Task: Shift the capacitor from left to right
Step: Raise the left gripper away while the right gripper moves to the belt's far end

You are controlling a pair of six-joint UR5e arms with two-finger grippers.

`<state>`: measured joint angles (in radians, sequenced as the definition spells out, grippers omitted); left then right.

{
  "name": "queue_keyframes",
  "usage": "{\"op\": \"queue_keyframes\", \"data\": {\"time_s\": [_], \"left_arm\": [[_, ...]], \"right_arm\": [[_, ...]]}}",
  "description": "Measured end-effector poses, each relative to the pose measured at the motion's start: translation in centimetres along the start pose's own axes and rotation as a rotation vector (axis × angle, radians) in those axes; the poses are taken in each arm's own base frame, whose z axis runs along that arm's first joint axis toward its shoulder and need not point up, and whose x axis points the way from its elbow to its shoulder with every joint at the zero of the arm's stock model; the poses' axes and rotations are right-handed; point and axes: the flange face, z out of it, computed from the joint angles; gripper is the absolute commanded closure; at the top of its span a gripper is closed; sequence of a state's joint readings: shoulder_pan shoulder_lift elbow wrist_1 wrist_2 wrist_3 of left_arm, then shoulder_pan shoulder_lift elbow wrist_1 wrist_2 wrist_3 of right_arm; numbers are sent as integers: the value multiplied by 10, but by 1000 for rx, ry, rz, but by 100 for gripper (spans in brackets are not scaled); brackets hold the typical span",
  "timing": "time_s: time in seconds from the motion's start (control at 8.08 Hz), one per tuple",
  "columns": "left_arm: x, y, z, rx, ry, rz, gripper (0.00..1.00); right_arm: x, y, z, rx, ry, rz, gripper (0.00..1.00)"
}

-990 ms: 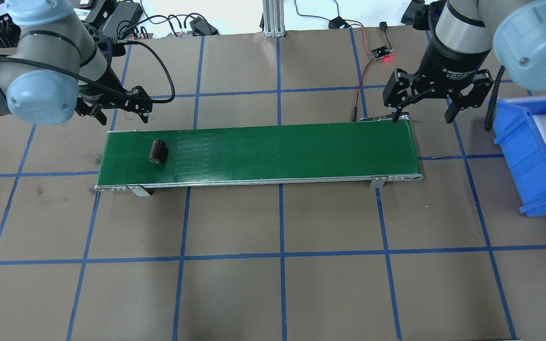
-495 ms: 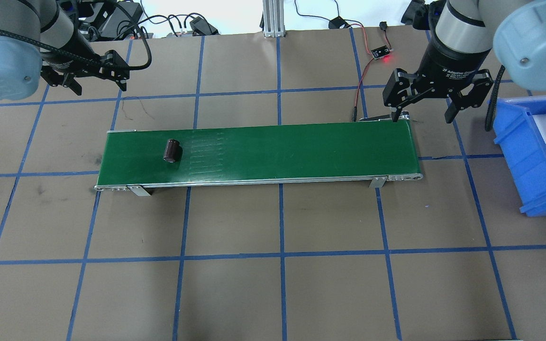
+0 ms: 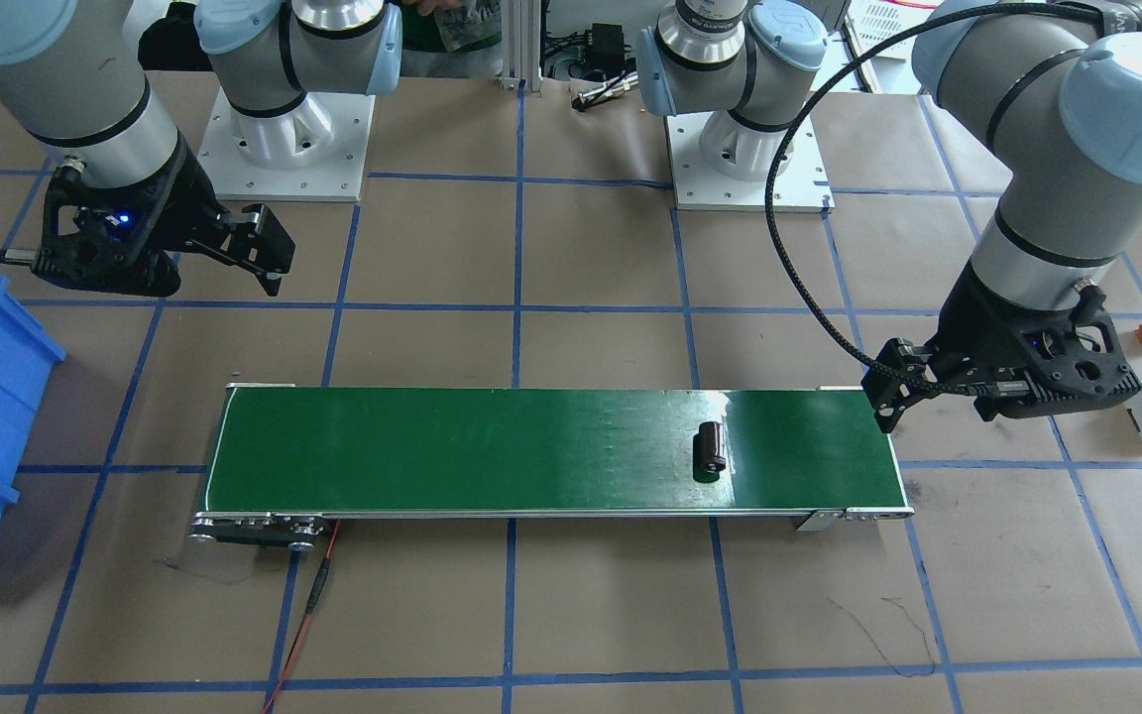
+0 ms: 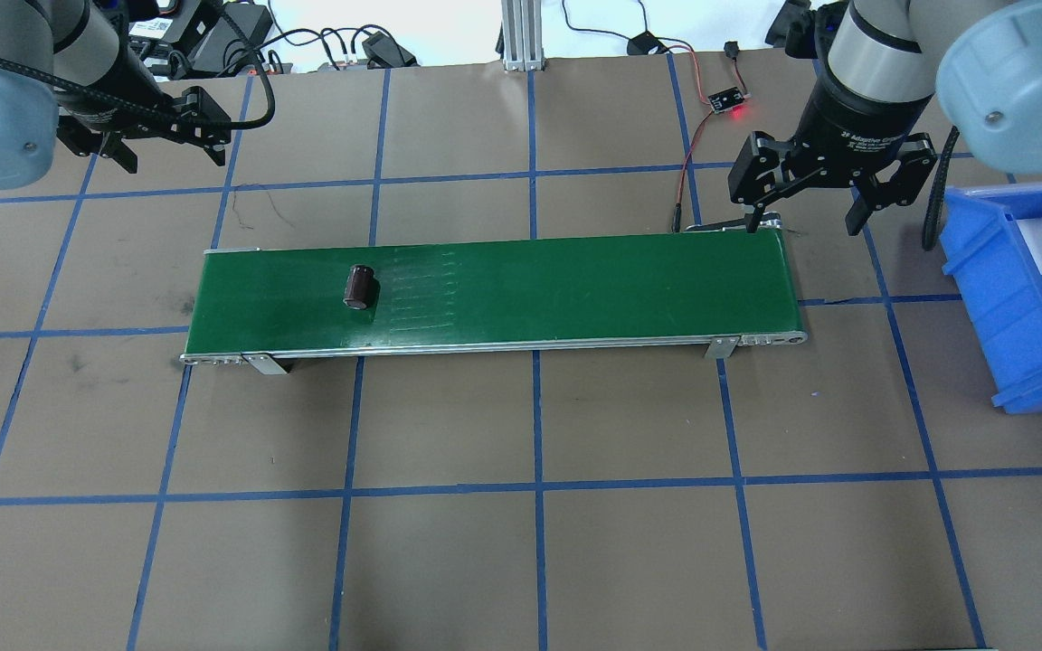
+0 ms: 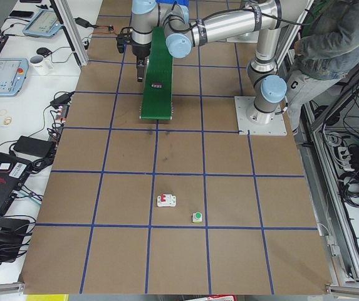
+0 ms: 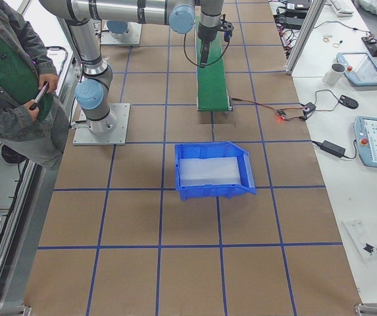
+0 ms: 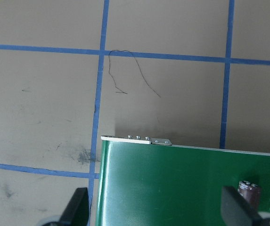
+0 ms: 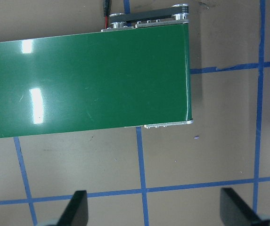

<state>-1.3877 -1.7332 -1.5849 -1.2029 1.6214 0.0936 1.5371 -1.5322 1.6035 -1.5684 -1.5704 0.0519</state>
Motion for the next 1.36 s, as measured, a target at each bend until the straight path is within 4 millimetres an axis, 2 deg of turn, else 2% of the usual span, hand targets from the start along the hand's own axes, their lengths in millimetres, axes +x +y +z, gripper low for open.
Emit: {"op": "queue_keyframes", "data": {"time_s": [0.5, 0.99, 1.36], "left_arm": [[0, -1, -11, 45, -2, -1, 0], [0, 0, -12, 48, 0, 0, 0], [0, 0, -13, 51, 0, -1, 0]], "right_arm": [[0, -17, 21, 46, -10, -61, 0], [0, -21, 69, 82, -42, -65, 0], [10, -29, 91, 61, -155, -47, 1]]}}
